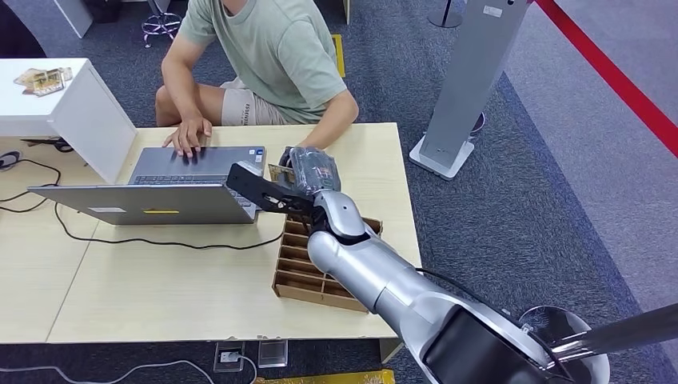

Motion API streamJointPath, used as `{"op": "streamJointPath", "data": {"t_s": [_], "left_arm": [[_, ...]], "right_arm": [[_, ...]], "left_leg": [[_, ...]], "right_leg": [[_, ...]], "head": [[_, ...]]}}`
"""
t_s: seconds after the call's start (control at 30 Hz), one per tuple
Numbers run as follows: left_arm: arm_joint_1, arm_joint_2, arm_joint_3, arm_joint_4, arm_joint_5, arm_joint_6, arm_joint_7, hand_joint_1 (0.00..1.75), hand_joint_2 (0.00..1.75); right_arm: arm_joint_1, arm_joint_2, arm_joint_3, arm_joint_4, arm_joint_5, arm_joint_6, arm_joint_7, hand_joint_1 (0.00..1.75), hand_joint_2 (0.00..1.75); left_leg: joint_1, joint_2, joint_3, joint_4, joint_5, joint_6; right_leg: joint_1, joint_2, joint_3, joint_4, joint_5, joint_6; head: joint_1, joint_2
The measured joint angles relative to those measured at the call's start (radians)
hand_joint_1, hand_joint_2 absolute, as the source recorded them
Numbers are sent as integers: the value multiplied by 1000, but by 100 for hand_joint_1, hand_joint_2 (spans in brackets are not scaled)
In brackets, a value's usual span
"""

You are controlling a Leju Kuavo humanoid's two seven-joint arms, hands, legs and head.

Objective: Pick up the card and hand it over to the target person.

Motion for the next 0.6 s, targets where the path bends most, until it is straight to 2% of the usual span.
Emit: {"op": "streamJointPath", "data": {"t_s": [0.13, 0.33, 0.47, 0.6], "left_arm": [[1, -2, 11, 2, 18, 7, -3, 0, 175], [1, -3, 15, 2, 39, 16, 2, 0, 175], [1, -5, 15, 1, 49, 25, 4, 0, 175], [2, -5, 12, 1, 53, 26, 5, 0, 175]], "right_arm": [[-8, 0, -30, -10, -10, -39, -29, 0, 175], [-14, -25, -160, -109, -57, -152, -121, 0, 175], [28, -97, -247, -308, -90, -195, -152, 0, 175], [139, -216, -321, -639, -100, -192, -136, 0, 175]], "left_leg": [[0, 0, 0, 0, 0, 0], [0, 0, -2, 2, 0, 0], [0, -1, -3, 2, 0, 0], [1, -3, -3, 1, 1, 1]], "right_leg": [[0, 0, 0, 0, 0, 0], [0, 0, -2, 1, 0, 0], [0, -1, -2, 1, 0, 0], [1, -3, -1, -1, 1, 0]], "head": [[0, 0], [0, 0], [0, 0], [0, 0]]}}
